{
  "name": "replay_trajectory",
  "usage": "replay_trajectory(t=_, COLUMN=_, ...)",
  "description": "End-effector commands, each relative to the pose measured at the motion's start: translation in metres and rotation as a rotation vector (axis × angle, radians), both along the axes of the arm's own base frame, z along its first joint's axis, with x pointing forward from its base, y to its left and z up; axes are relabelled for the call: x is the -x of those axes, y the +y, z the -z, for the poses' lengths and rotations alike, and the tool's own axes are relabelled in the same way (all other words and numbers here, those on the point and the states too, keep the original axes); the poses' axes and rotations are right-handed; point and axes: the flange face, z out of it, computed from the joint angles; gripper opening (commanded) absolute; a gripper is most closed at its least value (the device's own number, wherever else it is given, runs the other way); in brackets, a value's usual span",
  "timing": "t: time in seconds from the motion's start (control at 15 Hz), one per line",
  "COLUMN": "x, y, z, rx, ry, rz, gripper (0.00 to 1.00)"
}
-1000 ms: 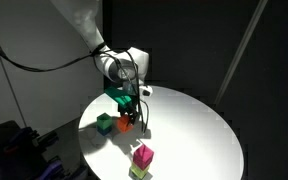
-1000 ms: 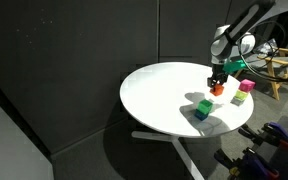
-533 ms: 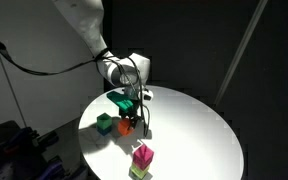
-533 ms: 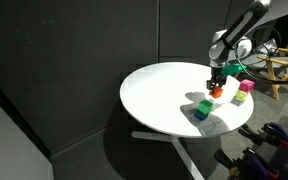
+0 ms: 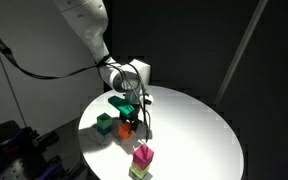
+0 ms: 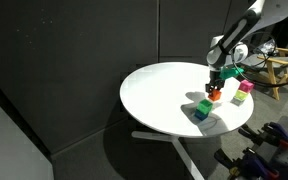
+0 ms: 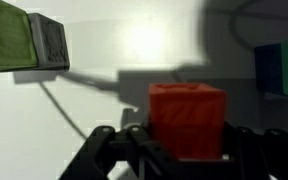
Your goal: Put the orange block on the table
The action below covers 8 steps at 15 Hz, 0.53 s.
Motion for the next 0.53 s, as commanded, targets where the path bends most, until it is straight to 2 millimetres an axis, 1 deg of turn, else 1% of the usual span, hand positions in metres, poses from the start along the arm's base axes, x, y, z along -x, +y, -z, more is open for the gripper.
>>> replay_trajectory(t=0.0, x=-0.006, y=-0.007, z=0.007, rx=-0.014, ry=-0.013, rz=-0.027, gripper=0.23)
replay_trajectory(t=0.47, x=-0.005, y=-0.009, z=0.02, rx=-0.019, ry=-0.018, rz=-0.057, gripper=0.23)
